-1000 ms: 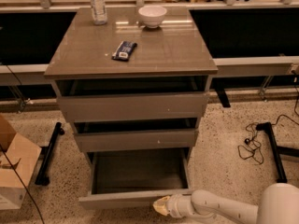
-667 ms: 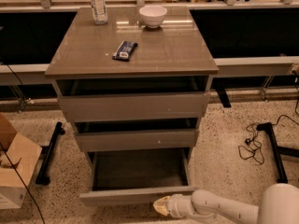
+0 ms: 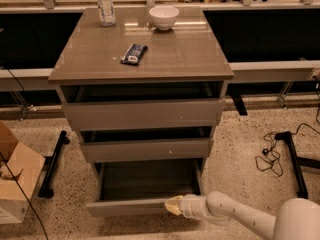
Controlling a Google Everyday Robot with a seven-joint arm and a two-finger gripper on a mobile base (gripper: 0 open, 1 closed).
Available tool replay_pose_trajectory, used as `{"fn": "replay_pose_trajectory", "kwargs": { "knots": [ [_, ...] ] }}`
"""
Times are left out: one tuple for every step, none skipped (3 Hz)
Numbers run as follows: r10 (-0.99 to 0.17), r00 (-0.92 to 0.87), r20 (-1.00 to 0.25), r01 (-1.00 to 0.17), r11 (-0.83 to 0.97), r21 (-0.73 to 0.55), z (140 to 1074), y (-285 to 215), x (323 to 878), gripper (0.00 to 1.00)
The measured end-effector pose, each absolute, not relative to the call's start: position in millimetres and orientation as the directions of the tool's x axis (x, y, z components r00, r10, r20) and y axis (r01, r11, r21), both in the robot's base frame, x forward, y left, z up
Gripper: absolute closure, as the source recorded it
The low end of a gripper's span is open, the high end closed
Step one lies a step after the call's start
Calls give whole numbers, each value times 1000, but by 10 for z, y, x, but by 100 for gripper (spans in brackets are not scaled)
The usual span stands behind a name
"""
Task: Close bottom drawer
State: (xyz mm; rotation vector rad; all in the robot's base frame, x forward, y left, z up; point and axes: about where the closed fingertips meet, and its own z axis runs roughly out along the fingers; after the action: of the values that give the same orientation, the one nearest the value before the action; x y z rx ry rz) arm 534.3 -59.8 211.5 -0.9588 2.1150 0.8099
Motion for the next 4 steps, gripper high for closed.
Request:
{"fn": "replay_pose_trajectory", "kwargs": {
  "knots": [
    [-433, -421, -797, -839, 519, 161, 2007, -292, 5406, 100],
    [-445, -396, -803, -848, 513, 134, 1969, -219, 5466, 100],
    [-478, -340, -810, -857, 512, 58, 1929, -104, 5632, 82],
    [-521, -290, -803, -867, 498, -10, 1946, 3, 5792, 58]
  ]
}}
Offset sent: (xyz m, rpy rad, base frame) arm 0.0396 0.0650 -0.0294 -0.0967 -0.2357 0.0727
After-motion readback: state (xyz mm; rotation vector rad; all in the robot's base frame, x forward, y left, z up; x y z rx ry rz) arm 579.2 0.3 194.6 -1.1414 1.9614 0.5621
